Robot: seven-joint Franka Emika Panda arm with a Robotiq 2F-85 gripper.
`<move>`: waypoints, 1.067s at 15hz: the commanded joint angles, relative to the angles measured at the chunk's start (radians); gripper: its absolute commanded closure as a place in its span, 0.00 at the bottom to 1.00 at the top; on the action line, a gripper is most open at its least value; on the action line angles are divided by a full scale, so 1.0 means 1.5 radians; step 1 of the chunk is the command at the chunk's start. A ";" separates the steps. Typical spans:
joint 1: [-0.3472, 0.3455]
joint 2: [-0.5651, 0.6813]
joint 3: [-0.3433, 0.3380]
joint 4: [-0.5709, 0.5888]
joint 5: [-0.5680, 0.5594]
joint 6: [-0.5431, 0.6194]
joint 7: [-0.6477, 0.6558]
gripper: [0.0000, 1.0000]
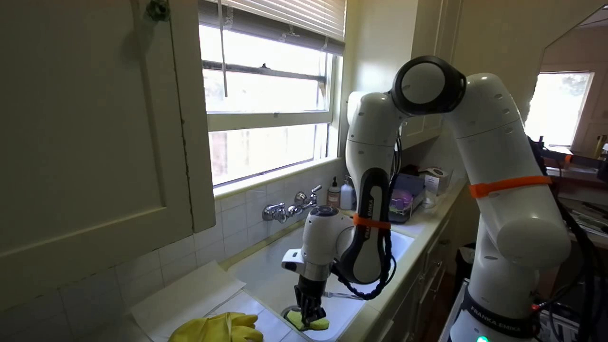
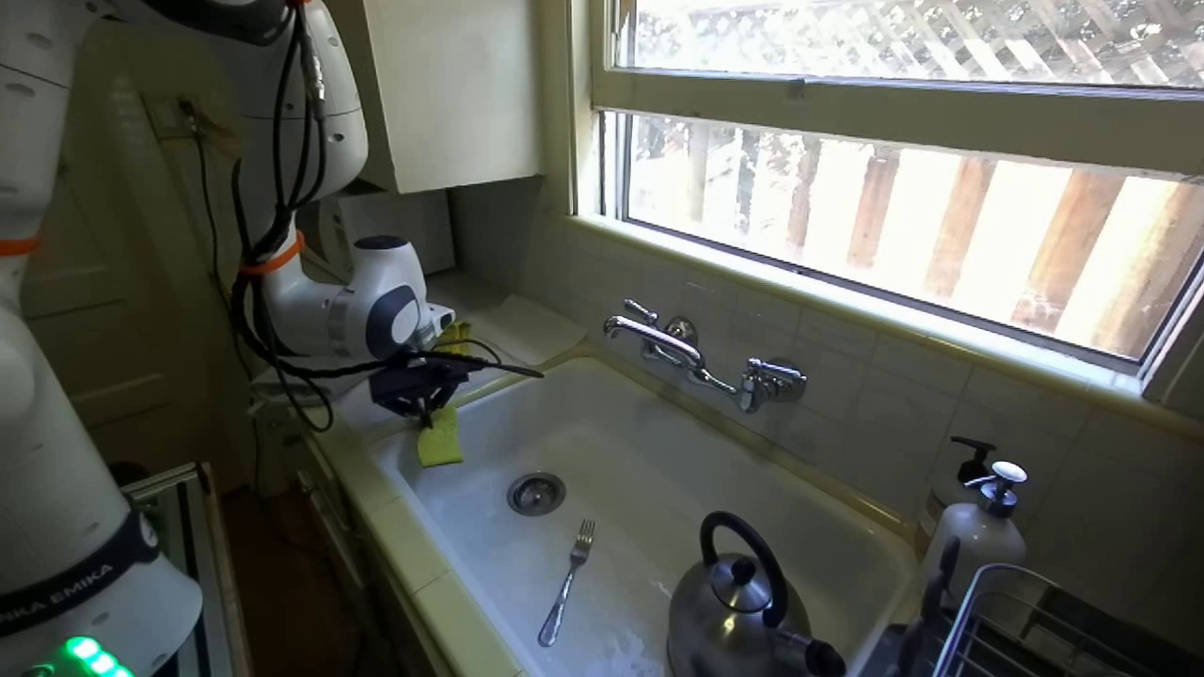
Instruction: Use the sponge to clean the sides of the sink
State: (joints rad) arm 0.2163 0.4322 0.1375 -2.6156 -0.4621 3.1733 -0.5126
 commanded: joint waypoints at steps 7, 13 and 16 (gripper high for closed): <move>0.147 -0.070 -0.120 -0.073 -0.006 -0.040 0.034 0.99; 0.185 -0.114 -0.185 -0.103 -0.003 -0.122 0.052 0.99; 0.169 -0.106 -0.201 -0.087 -0.010 -0.157 0.070 0.99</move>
State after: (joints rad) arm 0.4719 0.2980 -0.1377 -2.7458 -0.4618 3.0055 -0.4512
